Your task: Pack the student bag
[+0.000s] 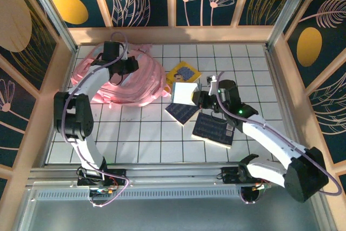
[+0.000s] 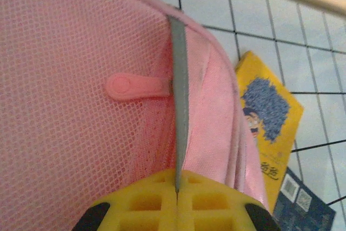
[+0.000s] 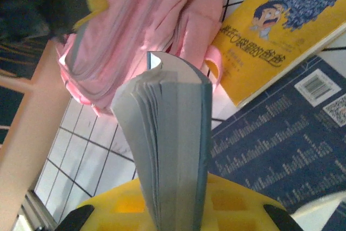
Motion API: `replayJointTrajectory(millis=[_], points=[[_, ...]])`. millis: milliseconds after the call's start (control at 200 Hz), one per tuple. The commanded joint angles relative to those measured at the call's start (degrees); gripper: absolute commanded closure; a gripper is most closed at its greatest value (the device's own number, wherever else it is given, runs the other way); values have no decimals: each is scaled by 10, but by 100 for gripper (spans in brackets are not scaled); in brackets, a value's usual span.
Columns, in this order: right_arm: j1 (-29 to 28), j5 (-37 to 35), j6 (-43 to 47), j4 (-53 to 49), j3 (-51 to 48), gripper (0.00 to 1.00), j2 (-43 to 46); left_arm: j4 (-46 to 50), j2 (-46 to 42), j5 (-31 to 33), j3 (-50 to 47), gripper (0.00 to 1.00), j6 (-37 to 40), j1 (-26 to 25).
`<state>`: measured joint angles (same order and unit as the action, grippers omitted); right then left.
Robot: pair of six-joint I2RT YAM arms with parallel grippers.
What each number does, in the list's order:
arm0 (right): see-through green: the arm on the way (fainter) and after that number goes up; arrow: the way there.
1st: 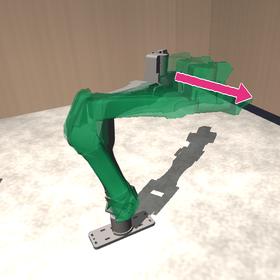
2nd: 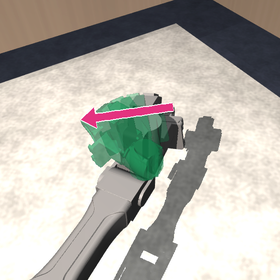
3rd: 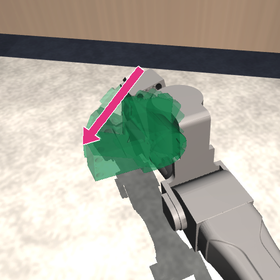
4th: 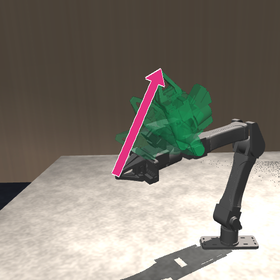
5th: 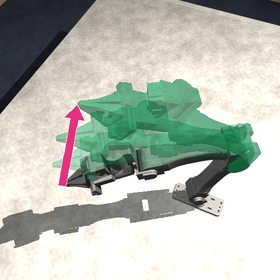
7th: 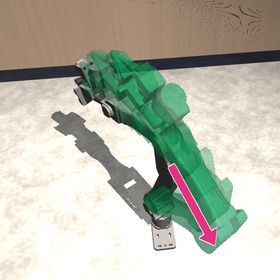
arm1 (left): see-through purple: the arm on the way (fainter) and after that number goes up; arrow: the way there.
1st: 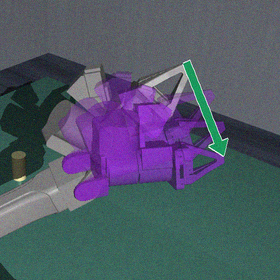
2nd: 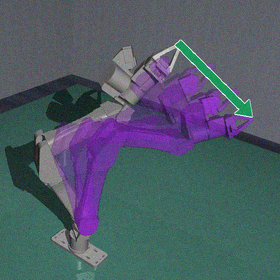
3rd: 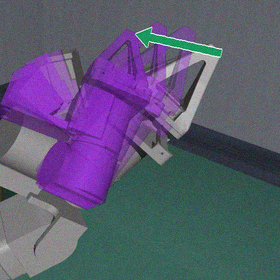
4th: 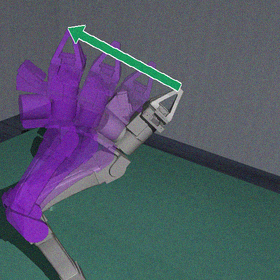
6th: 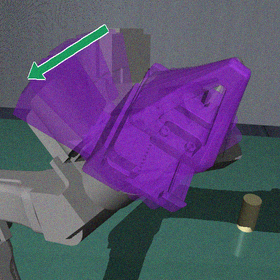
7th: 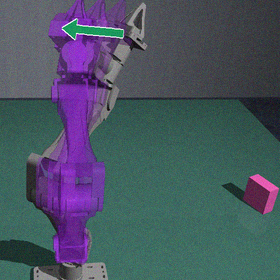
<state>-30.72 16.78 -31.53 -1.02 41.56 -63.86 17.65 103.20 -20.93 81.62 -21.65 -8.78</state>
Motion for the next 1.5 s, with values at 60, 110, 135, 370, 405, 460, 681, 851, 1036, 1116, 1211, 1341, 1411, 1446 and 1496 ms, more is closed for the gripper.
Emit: replayJointTrajectory(millis=[60,110,135,370,405,460,681,851,1036,1116,1211,1341,1411,1446,1496], points=[[34,50,-83,86,35,100,-46,20,-96,-23,48,100,-12,-1],[42,69,-102,103,41,100,-63,28,-109,-21,53,100,-9,-1],[45,79,-111,114,44,100,-72,30,-115,-22,55,100,-8,-1],[47,149,-155,190,87,100,-168,51,-144,-53,84,100,2,-1],[47,154,-157,196,94,100,-181,49,-147,-58,85,100,3,-1],[43,162,-155,201,107,100,-198,52,-152,-61,87,100,5,-1],[14,189,-104,149,197,100,-269,17,-189,-108,61,100,11,-1],[-3,224,-94,128,269,100,-344,-15,-205,-134,31,100,13,-1],[-49,230,-167,213,316,100,-438,-52,-216,-159,5,100,17,-1],[-79,205,-194,220,354,100,-488,-54,-213,-160,6,100,18,-1],[-115,148,-210,201,404,100,-540,-56,-211,-162,5,100,19,-1],[-141,97,-237,206,463,92,-602,-57,-211,-158,1,100,19,0],[-149,106,-240,222,496,86,-633,-58,-210,-157,-1,100,18,0],[-152,114,-240,220,512,83,-647,-58,-210,-158,-1,100,19,1],[-155,121,-238,218,527,77,-656,-57,-209,-157,-2,100,18,1]])
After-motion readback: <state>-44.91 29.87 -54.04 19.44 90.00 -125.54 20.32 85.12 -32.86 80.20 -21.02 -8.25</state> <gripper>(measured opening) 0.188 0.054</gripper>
